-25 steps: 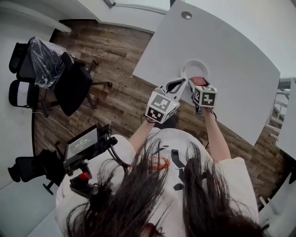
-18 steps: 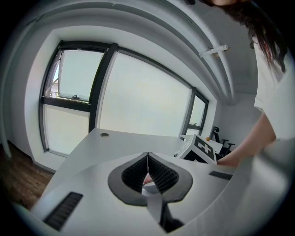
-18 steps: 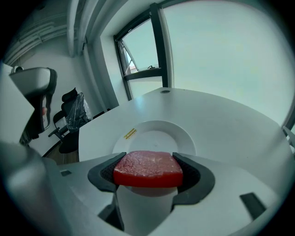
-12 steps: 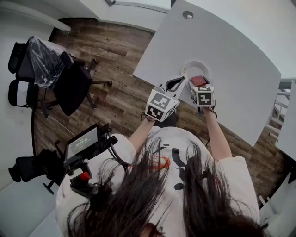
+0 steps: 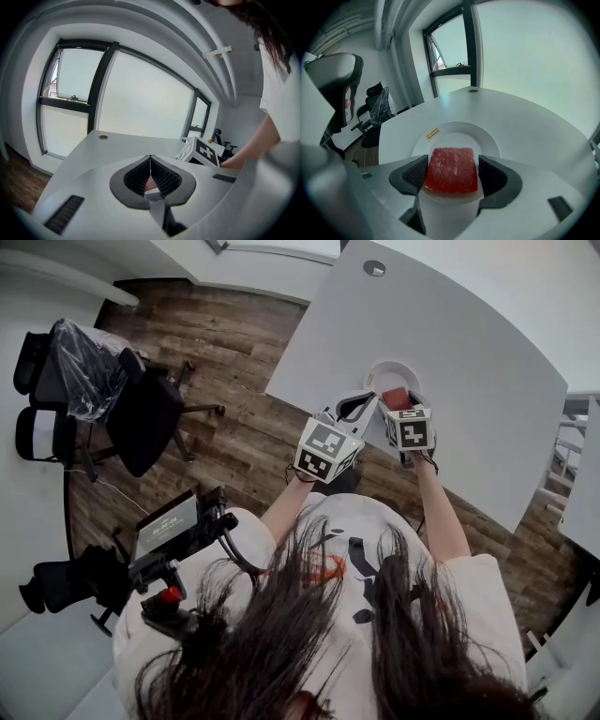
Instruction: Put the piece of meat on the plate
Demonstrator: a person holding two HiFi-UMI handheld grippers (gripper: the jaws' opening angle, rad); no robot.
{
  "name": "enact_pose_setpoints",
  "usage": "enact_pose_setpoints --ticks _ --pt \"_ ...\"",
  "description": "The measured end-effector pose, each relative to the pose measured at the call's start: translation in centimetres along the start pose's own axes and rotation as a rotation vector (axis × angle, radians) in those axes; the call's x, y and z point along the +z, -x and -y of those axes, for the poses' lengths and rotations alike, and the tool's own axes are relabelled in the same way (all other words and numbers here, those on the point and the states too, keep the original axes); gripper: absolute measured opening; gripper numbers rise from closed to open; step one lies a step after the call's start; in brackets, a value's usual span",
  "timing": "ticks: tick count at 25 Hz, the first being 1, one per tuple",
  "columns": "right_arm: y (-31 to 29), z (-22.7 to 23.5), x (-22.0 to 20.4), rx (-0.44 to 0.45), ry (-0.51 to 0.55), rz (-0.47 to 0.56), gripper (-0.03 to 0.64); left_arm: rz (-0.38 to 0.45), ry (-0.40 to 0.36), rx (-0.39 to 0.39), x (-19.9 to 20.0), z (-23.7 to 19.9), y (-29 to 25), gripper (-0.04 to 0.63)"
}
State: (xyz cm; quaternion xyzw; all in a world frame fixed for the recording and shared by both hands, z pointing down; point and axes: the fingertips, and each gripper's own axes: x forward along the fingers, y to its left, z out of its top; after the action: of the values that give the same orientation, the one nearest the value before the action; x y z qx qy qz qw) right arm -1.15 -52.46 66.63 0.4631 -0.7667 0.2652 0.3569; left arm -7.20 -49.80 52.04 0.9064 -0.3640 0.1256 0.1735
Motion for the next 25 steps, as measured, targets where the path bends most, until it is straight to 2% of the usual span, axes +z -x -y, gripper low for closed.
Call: enact_pose_setpoints --ticks 14,18,25 --pt "-0.6 -0.1 0.5 0.014 -0.002 -0.004 0.325 -0.015 -0.002 -0.001 -0.3 0.1 -0.3 0.006" --pt "0.1 0.7 1.2 0.023 -0.073 0.046 0.325 -0.012 -0.003 0.010 -0.2 0.4 -0.4 0.006" --pt "4.3 0.8 3.5 0.089 -0.189 0.155 0.324 -0.008 -0.001 0.030 0.0 1.0 -0.3 0.006"
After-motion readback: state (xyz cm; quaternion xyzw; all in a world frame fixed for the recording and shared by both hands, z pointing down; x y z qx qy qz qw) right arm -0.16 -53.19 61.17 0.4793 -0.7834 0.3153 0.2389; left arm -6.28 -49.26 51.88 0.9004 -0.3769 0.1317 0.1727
